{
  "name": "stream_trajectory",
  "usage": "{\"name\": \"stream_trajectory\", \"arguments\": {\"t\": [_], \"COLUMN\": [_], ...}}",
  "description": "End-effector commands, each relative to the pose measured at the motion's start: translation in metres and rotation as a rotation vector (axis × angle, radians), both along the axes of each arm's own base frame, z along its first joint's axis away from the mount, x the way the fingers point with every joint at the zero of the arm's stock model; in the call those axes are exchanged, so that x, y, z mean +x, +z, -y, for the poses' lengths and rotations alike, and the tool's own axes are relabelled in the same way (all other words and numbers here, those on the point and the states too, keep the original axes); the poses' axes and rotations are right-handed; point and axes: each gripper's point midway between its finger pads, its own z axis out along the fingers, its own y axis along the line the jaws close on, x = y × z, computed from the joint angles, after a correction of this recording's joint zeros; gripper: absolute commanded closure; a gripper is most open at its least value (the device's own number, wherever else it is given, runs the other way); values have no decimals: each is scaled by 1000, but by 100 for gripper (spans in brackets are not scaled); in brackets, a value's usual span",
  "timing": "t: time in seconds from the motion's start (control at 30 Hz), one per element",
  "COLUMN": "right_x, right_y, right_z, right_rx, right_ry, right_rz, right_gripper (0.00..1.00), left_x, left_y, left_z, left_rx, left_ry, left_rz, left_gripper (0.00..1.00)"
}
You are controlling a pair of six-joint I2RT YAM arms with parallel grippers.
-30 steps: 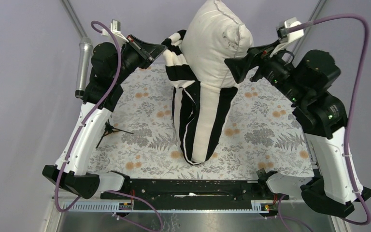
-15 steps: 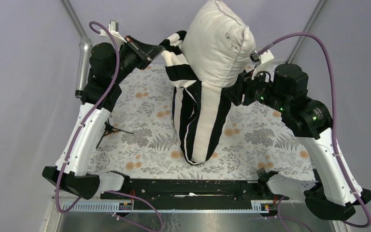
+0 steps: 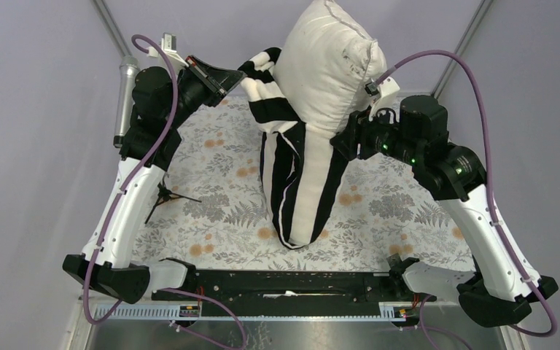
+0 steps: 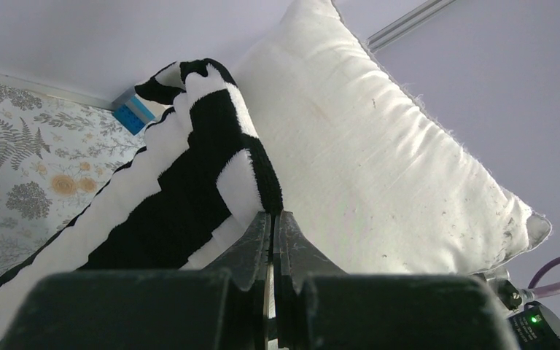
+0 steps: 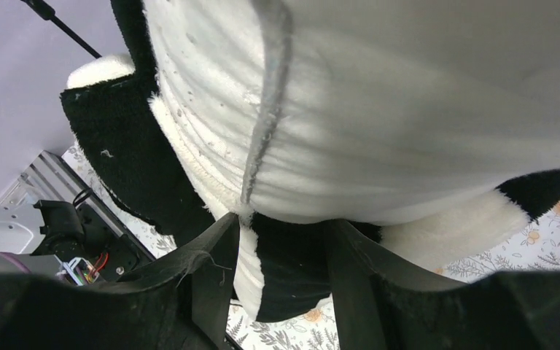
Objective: Put the pillow into the pillowcase
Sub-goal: Stuff the pillow into the pillowcase.
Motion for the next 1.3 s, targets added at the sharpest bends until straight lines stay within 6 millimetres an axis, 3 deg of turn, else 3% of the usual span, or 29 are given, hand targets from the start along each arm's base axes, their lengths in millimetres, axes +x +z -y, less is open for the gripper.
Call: {"name": "stream_trajectory", "arguments": {"t": [0.0,0.17,0.33,0.6,0.73,0.8,0.9,0.93,1.0,1.1,1.27], "right_x": [9,9,12,15,15,17,21,21,17,12,2], "right_y": [11,17,37,35,16,14,33,40,50,37,21], "right_z": [-7,-11,-12,-25,-42,-38,-26,-27,-31,-36,-32], "right_rx": [19,-35,-35,-58,-95,-105,-102,-95,-82,-100,-129], "right_ry": [-25,-91,-106,-61,12,-15,-66,-64,-36,-2,21], "right_rz": [57,117,173,182,120,131,196,207,190,131,93], "right_gripper": [46,47,40,35,34,33,29,30,41,62,78], "left_x": [-16,-15,-15,-12,-10,-9,-8,-7,-6,-2,4], "left_y": [32,32,32,29,28,27,26,25,25,23,20], "left_z": [-6,-7,-8,-12,-13,-13,-14,-15,-16,-20,-23], "left_rx": [-32,-34,-35,-40,-49,-49,-52,-51,-53,-58,-65], "left_ry": [-9,-10,-10,-9,-14,-16,-18,-18,-14,-6,-12], "left_rz": [104,104,105,97,95,95,91,89,88,84,76], "left_gripper": [100,100,100,100,100,100,100,100,100,100,100]}}
